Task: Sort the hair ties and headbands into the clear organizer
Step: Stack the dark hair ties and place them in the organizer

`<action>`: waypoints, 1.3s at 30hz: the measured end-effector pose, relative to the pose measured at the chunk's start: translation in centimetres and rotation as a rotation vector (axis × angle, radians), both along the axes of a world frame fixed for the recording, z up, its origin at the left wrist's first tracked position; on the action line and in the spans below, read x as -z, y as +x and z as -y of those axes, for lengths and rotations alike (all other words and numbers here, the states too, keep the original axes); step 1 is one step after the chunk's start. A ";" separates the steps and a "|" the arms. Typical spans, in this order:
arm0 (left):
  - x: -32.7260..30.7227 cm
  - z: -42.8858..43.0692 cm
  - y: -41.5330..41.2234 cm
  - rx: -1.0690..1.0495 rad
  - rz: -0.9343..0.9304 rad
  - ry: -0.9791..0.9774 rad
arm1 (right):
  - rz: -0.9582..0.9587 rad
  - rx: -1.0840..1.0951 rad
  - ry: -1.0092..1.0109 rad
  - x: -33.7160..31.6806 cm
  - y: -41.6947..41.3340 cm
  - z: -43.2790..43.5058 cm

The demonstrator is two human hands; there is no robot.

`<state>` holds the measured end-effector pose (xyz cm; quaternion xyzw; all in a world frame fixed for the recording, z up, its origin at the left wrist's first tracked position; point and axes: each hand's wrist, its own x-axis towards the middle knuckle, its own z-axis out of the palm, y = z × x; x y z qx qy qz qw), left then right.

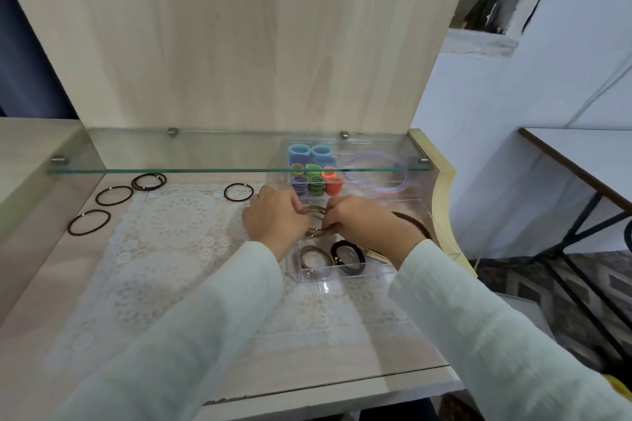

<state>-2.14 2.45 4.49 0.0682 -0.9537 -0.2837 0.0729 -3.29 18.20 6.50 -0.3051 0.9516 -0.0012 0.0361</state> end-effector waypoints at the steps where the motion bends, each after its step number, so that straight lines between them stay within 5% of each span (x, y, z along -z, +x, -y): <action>1: 0.0 0.0 -0.1 0.006 0.005 -0.021 | 0.004 0.001 0.003 0.1 -0.1 0.1; 7: 0.7 0.1 0.1 0.023 -0.032 -0.028 | 0.029 -0.012 0.003 0.2 -0.7 0.5; 13: 3.3 2.1 0.7 0.224 -0.386 0.167 | 0.087 -0.004 -0.015 0.0 -0.6 0.6; 17: 4.2 3.0 0.8 0.384 -0.486 0.050 | 0.129 0.025 -0.015 -0.2 -0.6 1.0; 22: 4.6 3.6 1.2 0.456 -0.528 -0.056 | 0.198 0.081 -0.022 -0.4 -0.5 1.0; 30: 4.8 3.7 1.2 0.424 -0.493 -0.004 | 0.162 0.332 -0.380 0.2 -0.7 0.5; 39: 4.7 3.7 1.4 0.422 -0.499 0.001 | 0.092 0.454 -0.304 2.4 -1.2 2.8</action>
